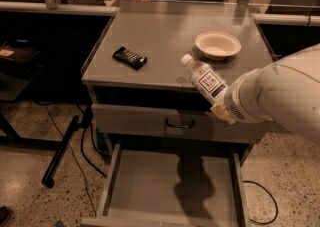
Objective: Pick blue plastic bottle from middle drawer and place on counter
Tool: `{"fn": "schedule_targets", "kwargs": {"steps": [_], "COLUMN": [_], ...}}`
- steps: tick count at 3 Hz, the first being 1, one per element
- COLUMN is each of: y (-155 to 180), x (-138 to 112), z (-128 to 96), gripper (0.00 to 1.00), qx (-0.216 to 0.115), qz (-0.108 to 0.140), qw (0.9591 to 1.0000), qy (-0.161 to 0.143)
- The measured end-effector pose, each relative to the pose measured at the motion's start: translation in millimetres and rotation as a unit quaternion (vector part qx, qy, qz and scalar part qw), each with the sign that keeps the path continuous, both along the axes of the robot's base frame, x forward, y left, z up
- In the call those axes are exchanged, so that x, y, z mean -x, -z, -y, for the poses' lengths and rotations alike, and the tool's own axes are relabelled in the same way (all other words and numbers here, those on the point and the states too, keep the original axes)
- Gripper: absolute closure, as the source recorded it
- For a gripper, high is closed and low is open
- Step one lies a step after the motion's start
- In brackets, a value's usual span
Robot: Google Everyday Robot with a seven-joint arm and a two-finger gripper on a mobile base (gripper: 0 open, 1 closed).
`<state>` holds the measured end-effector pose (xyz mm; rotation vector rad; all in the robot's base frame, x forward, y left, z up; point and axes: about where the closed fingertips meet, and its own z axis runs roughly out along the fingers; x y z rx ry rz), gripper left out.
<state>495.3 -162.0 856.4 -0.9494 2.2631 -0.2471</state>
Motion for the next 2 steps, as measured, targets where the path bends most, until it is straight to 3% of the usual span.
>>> {"fn": "schedule_targets", "kwargs": {"steps": [1, 2], "y": [-13.7, -36.9], "x": [-29.6, -67.6], "z": [-13.2, -51.2], "gripper": [1.0, 1.0], "qx": [0.002, 0.003], "qz": [-0.002, 0.001], "qw": [0.9997, 0.9974], "qy": [-0.026, -0.072]}}
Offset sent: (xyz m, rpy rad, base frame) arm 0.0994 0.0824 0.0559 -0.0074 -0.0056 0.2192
